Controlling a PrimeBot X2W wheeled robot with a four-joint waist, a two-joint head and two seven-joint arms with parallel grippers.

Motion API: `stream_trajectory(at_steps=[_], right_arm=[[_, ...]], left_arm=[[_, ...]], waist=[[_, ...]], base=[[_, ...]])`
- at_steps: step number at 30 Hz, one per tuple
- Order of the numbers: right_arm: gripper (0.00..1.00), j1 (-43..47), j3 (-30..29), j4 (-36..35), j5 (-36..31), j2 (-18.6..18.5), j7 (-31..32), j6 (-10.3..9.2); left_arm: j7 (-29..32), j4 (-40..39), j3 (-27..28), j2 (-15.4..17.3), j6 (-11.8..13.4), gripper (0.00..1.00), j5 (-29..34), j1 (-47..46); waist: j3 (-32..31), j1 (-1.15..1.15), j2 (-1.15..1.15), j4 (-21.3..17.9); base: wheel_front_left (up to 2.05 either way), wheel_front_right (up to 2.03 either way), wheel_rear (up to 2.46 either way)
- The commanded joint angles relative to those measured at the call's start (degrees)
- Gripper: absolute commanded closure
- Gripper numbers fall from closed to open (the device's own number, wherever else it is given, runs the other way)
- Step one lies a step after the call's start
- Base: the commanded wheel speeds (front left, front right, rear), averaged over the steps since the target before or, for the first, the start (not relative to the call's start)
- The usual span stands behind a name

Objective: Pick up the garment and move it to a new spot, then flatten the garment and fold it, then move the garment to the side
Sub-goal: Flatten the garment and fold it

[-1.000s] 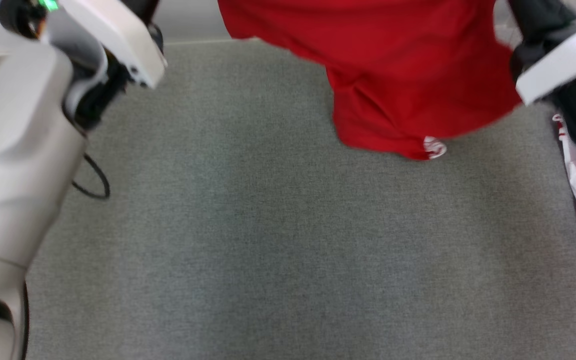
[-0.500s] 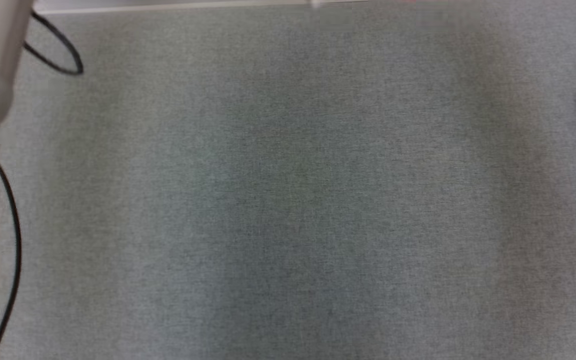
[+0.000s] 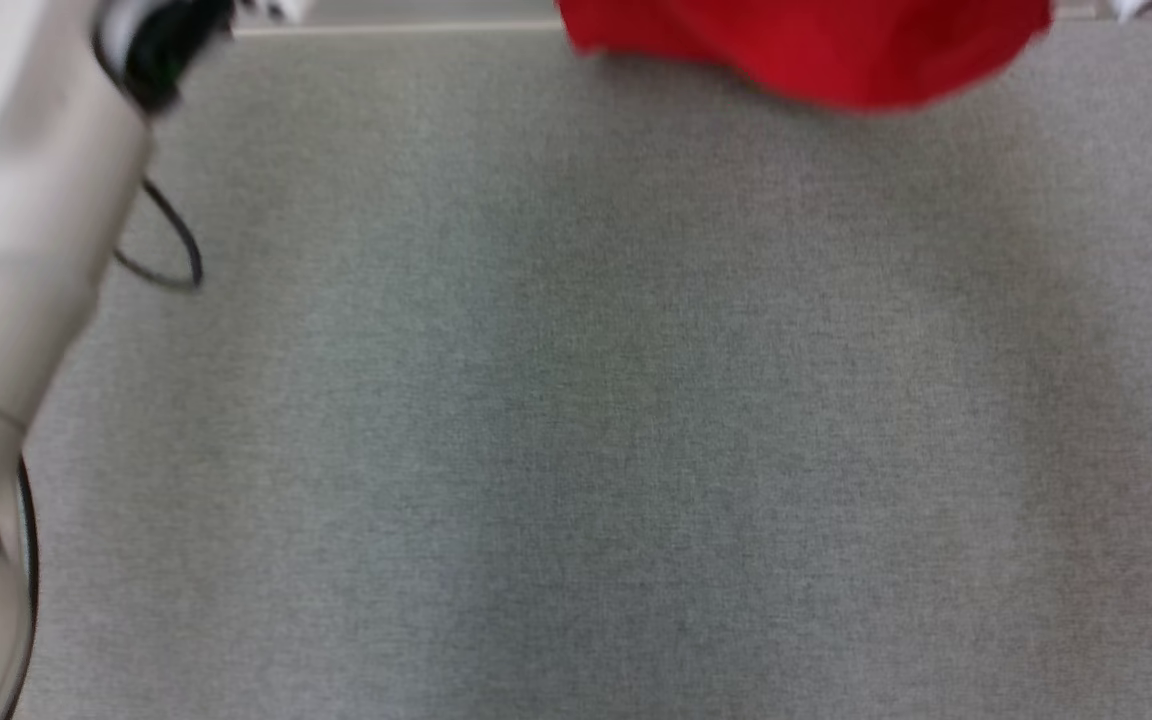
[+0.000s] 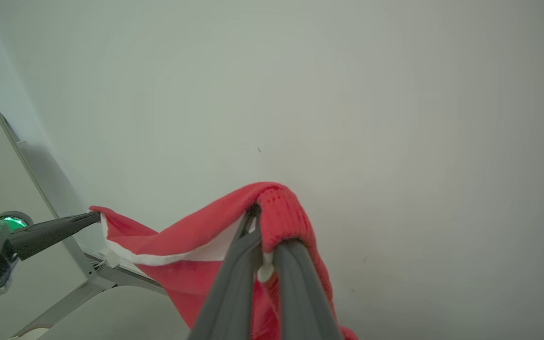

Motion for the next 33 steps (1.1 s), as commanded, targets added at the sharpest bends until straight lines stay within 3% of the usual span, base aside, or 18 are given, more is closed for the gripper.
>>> stream_trajectory(at_steps=[1,5,12,20,29,33], right_arm=[[1.00,2.07,0.68,-0.87,1.17,-0.74,0.15,-0.11],[1.00,8.72,4.42,-4.58,5.54,-2.91,3.47,-0.11],[1.00,20.20,11.70,-13.79,11.79,-7.62,12.14,-0.11],[1.00,31.94,17.26,-21.61,12.50,-12.74,15.59,-0.11],[1.00,43.96,18.77,-30.24,17.39,-19.61,24.43,-0.11],[1.00,46.73,18.92,-34.49,18.02,-22.31,25.38,-0.11]], left_arm=[[0.87,-1.26,-1.46,1.06,0.11,1.00,-1.05,2.04],[4.98,-6.15,-5.81,4.30,0.11,1.00,-6.50,8.28],[17.30,-13.82,-11.73,10.96,0.10,1.00,-16.67,18.49],[25.05,-23.21,-14.63,17.94,0.13,1.00,-23.93,29.31],[34.34,-38.65,-16.71,26.47,4.15,1.00,-29.30,38.40],[36.99,-44.94,-17.00,29.81,5.99,1.00,-30.24,40.55]], waist=[[-1.34,-0.01,0.00,0.35],[-4.93,-0.01,0.00,0.56],[-12.32,-0.01,0.00,0.53],[-18.99,-0.01,0.00,-0.08],[-22.60,-0.01,0.00,-0.96],[-22.78,-0.01,0.00,-1.44]], base=[[0.00,0.00,0.00],[0.00,0.00,0.00],[0.00,0.00,0.00],[0.00,0.00,0.00],[0.00,0.00,0.00],[0.00,0.00,0.00]])
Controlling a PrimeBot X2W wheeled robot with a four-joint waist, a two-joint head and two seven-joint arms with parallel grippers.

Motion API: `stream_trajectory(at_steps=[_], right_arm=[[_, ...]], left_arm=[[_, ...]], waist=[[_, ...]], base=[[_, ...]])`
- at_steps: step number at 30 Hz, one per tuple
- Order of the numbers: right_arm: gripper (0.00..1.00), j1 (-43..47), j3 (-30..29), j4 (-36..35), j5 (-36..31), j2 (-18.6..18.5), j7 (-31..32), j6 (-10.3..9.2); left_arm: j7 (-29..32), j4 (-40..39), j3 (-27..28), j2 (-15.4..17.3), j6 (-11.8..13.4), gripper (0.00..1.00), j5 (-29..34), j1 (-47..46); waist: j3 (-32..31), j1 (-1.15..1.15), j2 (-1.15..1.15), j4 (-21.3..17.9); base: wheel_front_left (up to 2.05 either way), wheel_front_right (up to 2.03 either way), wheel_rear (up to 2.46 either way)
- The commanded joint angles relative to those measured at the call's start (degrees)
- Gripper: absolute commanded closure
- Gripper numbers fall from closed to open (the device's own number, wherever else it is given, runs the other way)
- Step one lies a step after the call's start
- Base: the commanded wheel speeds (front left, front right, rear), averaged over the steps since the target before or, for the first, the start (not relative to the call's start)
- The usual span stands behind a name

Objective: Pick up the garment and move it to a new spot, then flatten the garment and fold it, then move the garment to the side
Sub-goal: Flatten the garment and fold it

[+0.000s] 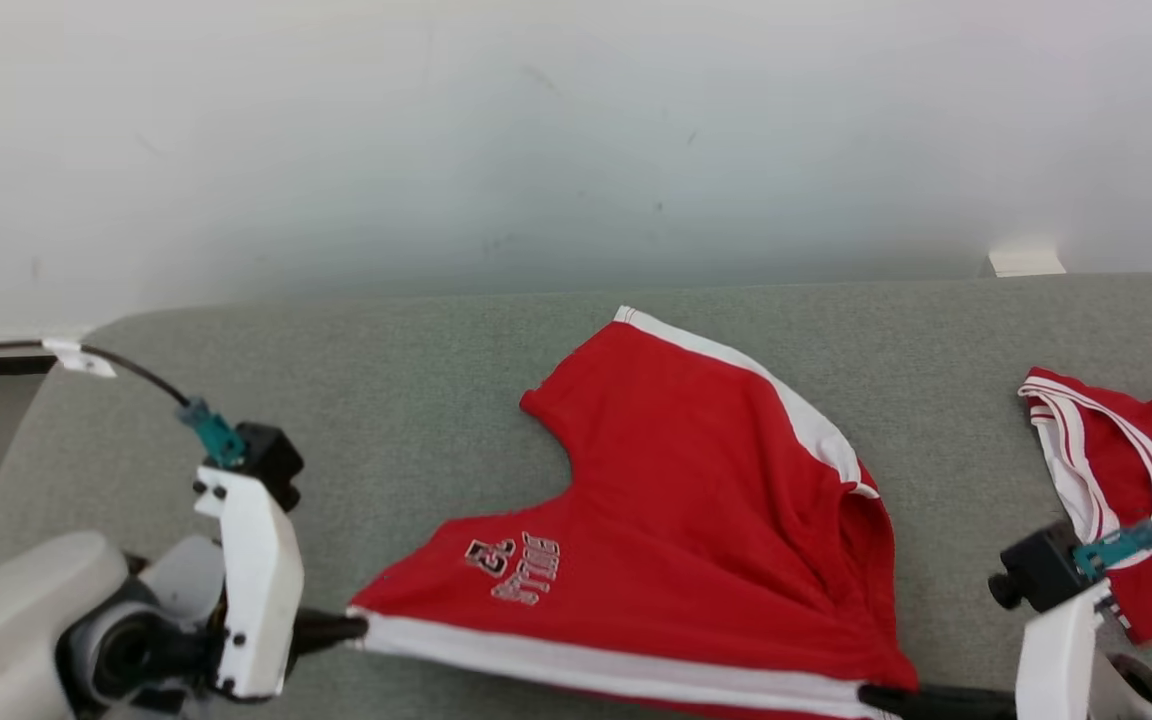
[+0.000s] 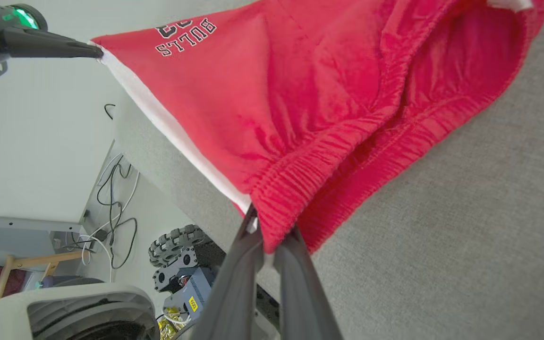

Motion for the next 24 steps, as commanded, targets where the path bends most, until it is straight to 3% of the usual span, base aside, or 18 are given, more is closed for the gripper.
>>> stream_trajectory(at_steps=[1,8,11,17,24], right_arm=[[1.00,0.96,-0.01,-0.48,-0.08,-0.69,-0.14,-0.11],[1.00,3.85,-0.23,-7.26,0.76,-5.06,-2.88,-0.11],[1.00,3.34,-0.84,-8.24,1.35,-5.74,-4.09,-0.11],[1.00,1.57,-4.24,-7.83,5.51,-3.43,-8.29,-0.11],[1.00,-0.36,-7.94,-4.52,9.26,-1.36,-12.04,-0.11]], left_arm=[[0.16,-0.70,0.07,0.59,0.27,1.00,-0.38,0.92],[2.82,-11.47,0.07,6.70,4.77,1.00,-2.86,3.66],[3.14,-13.05,0.71,7.71,6.10,1.00,-2.92,2.65],[3.20,-9.72,2.64,5.81,5.74,1.00,-1.63,-1.33],[4.55,-2.02,5.68,1.17,3.80,1.00,-0.72,-8.97]], waist=[[-0.11,0.01,0.00,-0.19],[-0.49,0.01,0.00,-1.65],[0.17,0.01,0.00,-2.28],[3.60,0.01,0.00,-3.59],[9.81,0.01,0.00,-5.70]], base=[[0.00,0.00,0.00],[0.00,0.00,0.00],[0.00,0.00,0.00],[0.00,0.00,0.00],[0.00,0.00,0.00]])
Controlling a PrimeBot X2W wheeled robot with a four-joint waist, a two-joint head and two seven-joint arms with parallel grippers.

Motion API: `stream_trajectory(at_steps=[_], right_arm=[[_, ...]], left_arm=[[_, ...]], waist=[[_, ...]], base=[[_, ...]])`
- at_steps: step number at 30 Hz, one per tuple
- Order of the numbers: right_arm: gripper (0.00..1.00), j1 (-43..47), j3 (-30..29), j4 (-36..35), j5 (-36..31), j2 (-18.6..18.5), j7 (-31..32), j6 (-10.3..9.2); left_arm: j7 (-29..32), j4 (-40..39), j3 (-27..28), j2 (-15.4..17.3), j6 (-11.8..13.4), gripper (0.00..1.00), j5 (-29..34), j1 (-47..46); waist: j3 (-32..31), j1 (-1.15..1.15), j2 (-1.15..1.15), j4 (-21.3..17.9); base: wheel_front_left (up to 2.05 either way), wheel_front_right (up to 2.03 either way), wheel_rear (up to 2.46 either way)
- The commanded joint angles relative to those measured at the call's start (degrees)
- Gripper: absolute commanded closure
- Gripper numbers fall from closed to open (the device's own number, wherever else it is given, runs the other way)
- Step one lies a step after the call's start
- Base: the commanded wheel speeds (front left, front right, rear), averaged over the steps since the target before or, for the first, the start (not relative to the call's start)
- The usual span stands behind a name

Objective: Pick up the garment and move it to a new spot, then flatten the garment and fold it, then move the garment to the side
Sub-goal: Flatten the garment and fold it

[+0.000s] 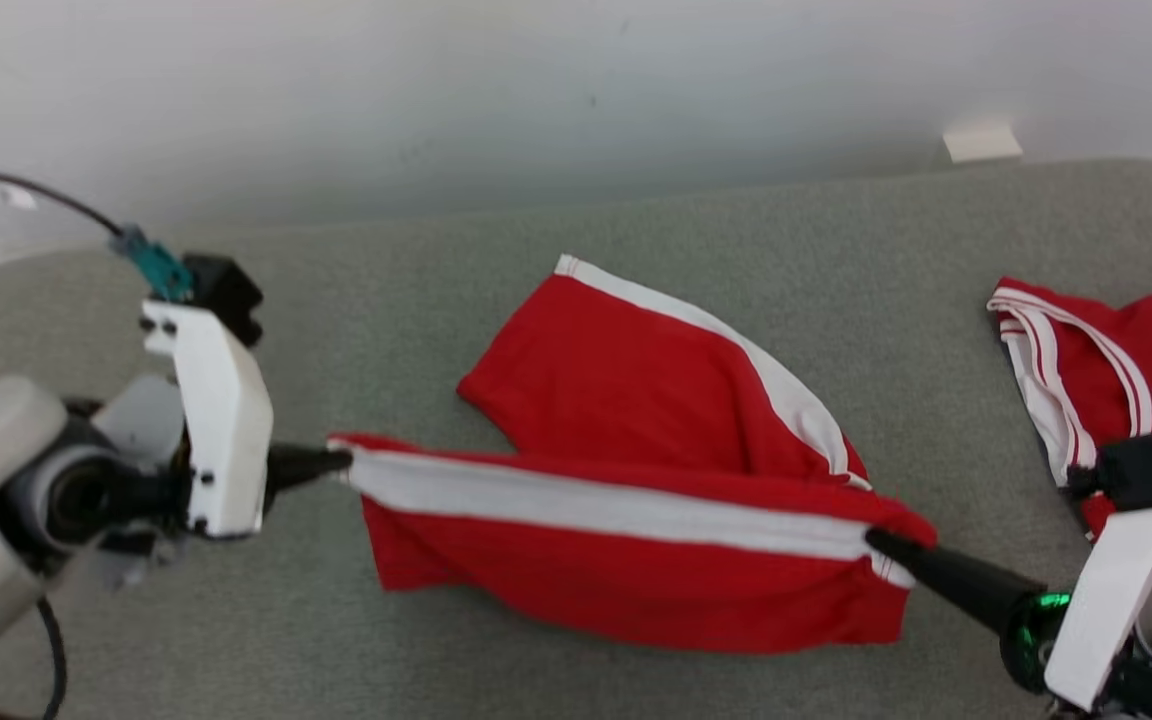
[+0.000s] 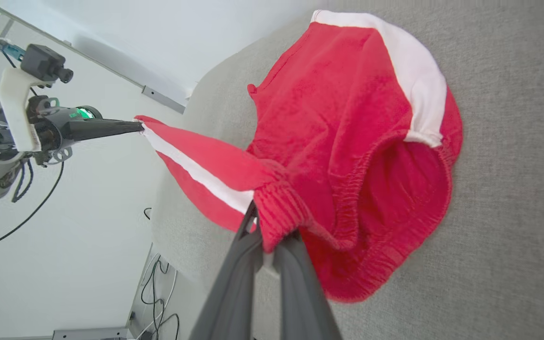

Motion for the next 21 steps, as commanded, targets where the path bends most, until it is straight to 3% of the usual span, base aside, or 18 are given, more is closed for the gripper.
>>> stream_trajectory(at_steps=[1,12,21], right_arm=[[1.00,-0.93,-0.53,0.42,0.59,0.51,-0.45,-0.11],[1.00,-3.09,-5.43,4.64,2.34,7.28,-4.82,-0.11],[1.00,-4.08,-8.11,6.96,0.18,13.75,-6.05,-0.11]], left_arm=[[0.16,0.87,0.34,-0.40,-0.26,1.00,0.22,-0.76],[-1.90,13.89,1.90,-6.14,-3.02,1.00,6.97,-10.97],[-2.73,23.30,2.63,-8.83,-5.27,1.00,9.56,-16.61]], waist=[[2.45,0.00,0.00,-1.56],[10.45,0.00,0.00,-7.80],[15.30,0.00,0.00,-13.31]], base=[[0.00,0.00,0.00],[0.00,0.00,0.00],[0.00,0.00,0.00]])
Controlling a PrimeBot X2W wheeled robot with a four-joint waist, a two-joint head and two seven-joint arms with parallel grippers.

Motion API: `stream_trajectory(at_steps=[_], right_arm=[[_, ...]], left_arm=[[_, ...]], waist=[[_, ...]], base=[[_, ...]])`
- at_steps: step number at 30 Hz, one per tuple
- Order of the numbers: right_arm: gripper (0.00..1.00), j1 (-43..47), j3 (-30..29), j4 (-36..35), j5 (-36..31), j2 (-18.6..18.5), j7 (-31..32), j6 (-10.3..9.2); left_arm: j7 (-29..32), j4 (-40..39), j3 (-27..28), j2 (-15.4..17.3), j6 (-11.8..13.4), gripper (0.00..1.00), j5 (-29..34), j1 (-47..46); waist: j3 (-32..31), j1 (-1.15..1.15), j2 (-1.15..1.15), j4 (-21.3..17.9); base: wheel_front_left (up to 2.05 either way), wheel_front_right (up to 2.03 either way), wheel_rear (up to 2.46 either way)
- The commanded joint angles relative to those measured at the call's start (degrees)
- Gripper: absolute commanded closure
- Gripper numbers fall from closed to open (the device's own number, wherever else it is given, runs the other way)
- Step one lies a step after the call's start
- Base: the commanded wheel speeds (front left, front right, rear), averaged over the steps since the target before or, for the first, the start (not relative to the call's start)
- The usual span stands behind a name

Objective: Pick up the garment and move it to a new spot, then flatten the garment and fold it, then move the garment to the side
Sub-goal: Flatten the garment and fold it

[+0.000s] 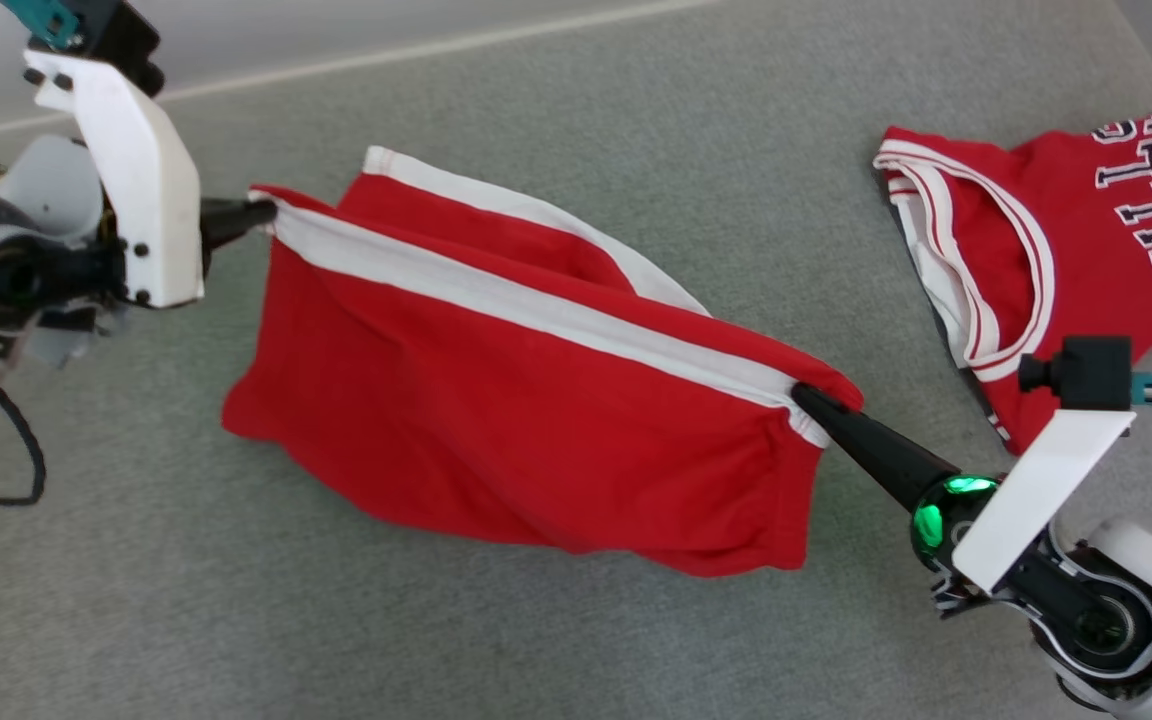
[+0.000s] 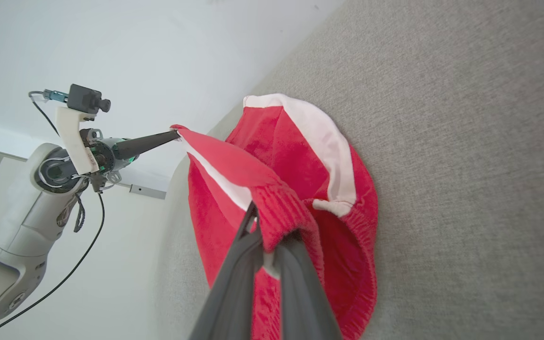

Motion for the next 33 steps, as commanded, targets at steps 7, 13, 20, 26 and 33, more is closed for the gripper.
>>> stream_trajectory(at_steps=[7,13,20,26,33], right_arm=[[1.00,-0.42,-2.52,2.15,-1.12,4.52,-0.24,-0.11],[1.00,-0.67,-2.83,5.16,-1.89,8.21,1.86,-0.11],[0.53,-1.03,-2.85,8.63,-3.62,11.10,4.26,-0.11],[0.00,0.12,-3.98,9.75,-4.59,11.74,5.27,-0.11],[0.00,2.96,-5.92,8.35,-6.27,8.98,4.65,-0.11]], left_arm=[[-2.29,5.53,0.78,-1.96,-1.33,1.00,1.94,-3.79],[-2.80,10.17,0.29,-3.83,-1.93,1.00,2.78,-4.89],[-3.49,13.61,0.54,-5.71,-3.34,0.00,1.85,-4.93],[-4.38,14.76,-0.02,-6.15,-4.40,0.00,2.09,-4.99],[-1.83,13.93,-3.89,-4.56,-4.92,0.00,3.95,-2.53]], waist=[[4.31,-0.01,0.00,-4.21],[5.47,-0.01,0.00,-5.50],[6.02,-0.01,0.00,-5.90],[4.48,-0.01,0.00,-5.48],[1.00,-0.01,0.00,-5.22]], base=[[0.00,0.00,0.00],[0.00,0.00,0.00],[0.00,0.00,0.00],[0.00,0.00,0.00],[0.00,0.00,0.00]])
